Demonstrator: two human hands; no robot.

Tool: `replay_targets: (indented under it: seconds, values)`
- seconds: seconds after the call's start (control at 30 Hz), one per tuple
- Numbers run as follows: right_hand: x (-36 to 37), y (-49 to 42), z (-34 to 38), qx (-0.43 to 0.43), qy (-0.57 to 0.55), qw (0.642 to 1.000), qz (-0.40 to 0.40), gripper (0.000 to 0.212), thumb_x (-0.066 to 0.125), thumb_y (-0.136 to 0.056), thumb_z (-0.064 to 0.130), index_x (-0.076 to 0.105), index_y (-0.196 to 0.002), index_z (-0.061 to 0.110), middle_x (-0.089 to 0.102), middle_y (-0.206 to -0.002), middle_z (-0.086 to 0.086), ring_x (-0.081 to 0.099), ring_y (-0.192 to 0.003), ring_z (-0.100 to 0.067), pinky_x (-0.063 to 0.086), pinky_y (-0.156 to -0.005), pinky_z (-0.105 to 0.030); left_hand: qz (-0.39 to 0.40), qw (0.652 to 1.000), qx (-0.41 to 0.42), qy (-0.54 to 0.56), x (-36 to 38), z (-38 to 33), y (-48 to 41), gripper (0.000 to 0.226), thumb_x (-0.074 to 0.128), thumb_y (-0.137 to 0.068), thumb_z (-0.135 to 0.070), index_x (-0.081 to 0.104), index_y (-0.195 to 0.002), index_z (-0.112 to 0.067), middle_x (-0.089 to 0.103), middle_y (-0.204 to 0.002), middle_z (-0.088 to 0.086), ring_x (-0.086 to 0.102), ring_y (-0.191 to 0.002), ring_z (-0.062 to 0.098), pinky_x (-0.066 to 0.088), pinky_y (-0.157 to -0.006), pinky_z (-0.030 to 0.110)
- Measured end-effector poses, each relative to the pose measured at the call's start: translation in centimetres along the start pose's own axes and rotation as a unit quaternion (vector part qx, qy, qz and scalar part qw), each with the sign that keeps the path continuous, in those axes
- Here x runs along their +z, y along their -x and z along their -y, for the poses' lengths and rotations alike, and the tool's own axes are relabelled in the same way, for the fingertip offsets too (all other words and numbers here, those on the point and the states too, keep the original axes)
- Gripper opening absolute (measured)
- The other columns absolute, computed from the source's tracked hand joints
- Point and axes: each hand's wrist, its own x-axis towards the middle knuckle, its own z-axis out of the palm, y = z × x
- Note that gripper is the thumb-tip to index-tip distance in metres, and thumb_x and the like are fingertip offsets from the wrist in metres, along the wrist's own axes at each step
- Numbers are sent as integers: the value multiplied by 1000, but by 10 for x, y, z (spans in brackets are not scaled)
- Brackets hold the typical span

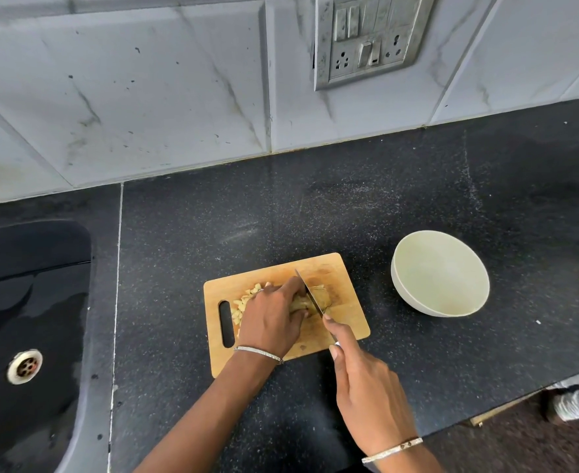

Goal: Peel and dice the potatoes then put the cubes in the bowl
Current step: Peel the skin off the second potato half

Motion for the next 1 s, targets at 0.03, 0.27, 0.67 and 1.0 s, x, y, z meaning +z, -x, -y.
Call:
replay_targets:
  seconds: [0.03,0.27,0.67,1.0]
  values:
    - [0,0,1,-3,-3,1000,2,45,30,-103,38,19,-144,52,62,-82,11,63,-73,-15,36,-55,-31,2,1000,-4,-1,0,0,0,29,68,-83,-31,54,-107,-30,68,-92,-3,62,-86,22,46,-68,31]
    - [7,-7,-2,-8,7,1000,-5,43,31,-102,38,21,-140,53,46,-64,14,44,-55,-11,36,-52,-30,1,1000,-26,-7,0,1,-2,26,70,-81,-33,59,-105,-32,71,-94,-10,65,-89,19,42,-68,28]
    - [19,-24,-4,-20,-19,1000,-6,35,33,-103,31,28,-134,47,60,-71,9,61,-69,-24,37,-54,-36,-16,1000,-26,-6,1,-3,0,27,67,-79,-25,61,-104,-29,71,-93,-8,64,-86,23,46,-70,31]
    - [33,-28,-2,12,31,999,-19,36,31,-103,32,22,-135,46,52,-72,11,64,-74,-28,36,-56,-34,-30,999,-26,11,-2,-3,-1,28,73,-73,-22,67,-100,-27,71,-90,-9,64,-83,22,35,-64,25]
